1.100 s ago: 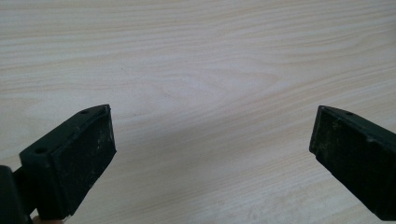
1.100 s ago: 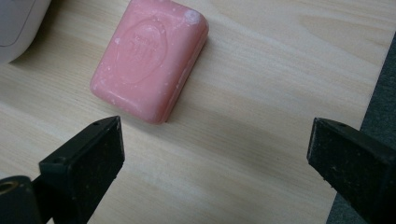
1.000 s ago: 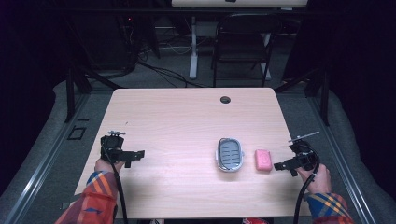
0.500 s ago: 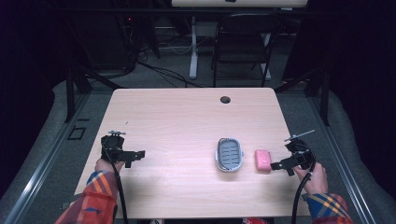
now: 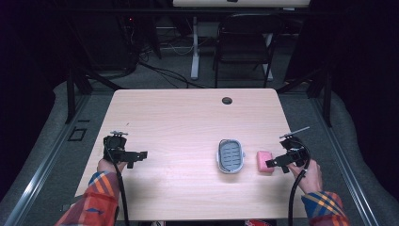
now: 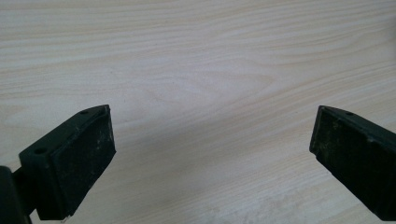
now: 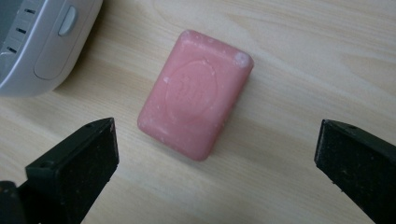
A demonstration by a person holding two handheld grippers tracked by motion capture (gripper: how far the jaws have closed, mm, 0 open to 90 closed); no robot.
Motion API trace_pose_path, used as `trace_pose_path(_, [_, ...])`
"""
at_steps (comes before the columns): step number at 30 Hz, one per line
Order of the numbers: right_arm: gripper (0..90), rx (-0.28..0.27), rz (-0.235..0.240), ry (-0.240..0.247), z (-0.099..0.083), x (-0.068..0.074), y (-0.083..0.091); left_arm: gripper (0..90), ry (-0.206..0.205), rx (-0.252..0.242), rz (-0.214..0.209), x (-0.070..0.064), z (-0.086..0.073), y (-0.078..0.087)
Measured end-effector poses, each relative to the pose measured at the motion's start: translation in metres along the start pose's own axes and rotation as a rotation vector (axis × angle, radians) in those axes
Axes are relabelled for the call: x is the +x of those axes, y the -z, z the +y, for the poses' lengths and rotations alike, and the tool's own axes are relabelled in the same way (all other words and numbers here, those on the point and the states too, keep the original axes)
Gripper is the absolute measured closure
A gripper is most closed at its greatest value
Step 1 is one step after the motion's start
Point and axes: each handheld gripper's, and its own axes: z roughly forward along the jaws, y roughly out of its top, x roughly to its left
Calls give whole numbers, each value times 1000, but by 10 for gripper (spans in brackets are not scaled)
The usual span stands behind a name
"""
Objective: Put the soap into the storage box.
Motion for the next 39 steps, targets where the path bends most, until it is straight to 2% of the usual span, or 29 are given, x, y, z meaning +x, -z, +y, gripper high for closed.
trace_pose_path(4, [0, 20, -8, -4, 10, 8, -7, 1, -5, 3, -2, -1, 1, -1])
trace_pose_path(7, [0, 47, -41, -25, 16, 13, -15, 1, -3, 4, -6, -1, 0, -1])
trace_pose_path(11, [0, 79, -64, -55, 20, 13, -21, 0, -2, 5, -5, -1, 1, -1])
trace_pose_path(15, [18, 76, -79, -71, 23, 17, -25, 0, -10, 10, -6, -1, 1, -1])
trace_pose_path(17, [25, 96, -83, -73, 26, 19, -28, 0, -9, 7, -6, -2, 1, -2])
trace_pose_path(18, [47, 110, -89, -69, 27, 19, -29, 0, -9, 7, -6, -2, 1, -2])
trace_pose_path(19, [52, 100, -101, -84, 28, 21, -31, 0, -8, 8, -7, -2, 1, -1])
trace_pose_path(20, [54, 98, -94, -91, 29, 22, -33, 0, -10, 9, -7, -2, 1, -1])
trace_pose_path(21, [80, 125, -104, -77, 33, 23, -33, 0, -8, 7, -6, -2, 1, -1])
trace_pose_path(23, [90, 125, -102, -85, 34, 23, -35, 0, -9, 10, -7, -2, 1, -1])
trace_pose_path(25, [145, 151, -106, -87, 36, 24, -39, 0, -11, 12, -9, -2, 1, -1])
trace_pose_path(26, [145, 151, -106, -87, 36, 24, -39, 1, -11, 12, -9, -2, 1, -1])
trace_pose_path(27, [191, 169, -113, -82, 38, 25, -40, 1, -12, 11, -8, -2, 1, -1])
trace_pose_path(28, [205, 140, -103, -105, 37, 25, -42, 1, -12, 14, -9, -2, 1, -1])
trace_pose_path(29, [205, 140, -103, -105, 37, 25, -42, 1, -12, 14, -9, -2, 1, -1])
trace_pose_path(30, [234, 158, -113, -99, 37, 24, -42, 1, -12, 14, -10, -2, 1, -1])
trace_pose_path(33, [258, 198, -101, -101, 37, 21, -43, 2, -14, 13, -10, -2, 1, -2])
trace_pose_path(36, [295, 187, -97, -102, 37, 22, -45, 2, -17, 21, -9, -3, 2, -2])
trace_pose_path(37, [304, 167, -89, -120, 35, 23, -46, 2, -17, 21, -9, -3, 2, -2])
trace_pose_path(39, [319, 178, -97, -113, 36, 23, -47, 2, -18, 22, -9, -3, 2, -2])
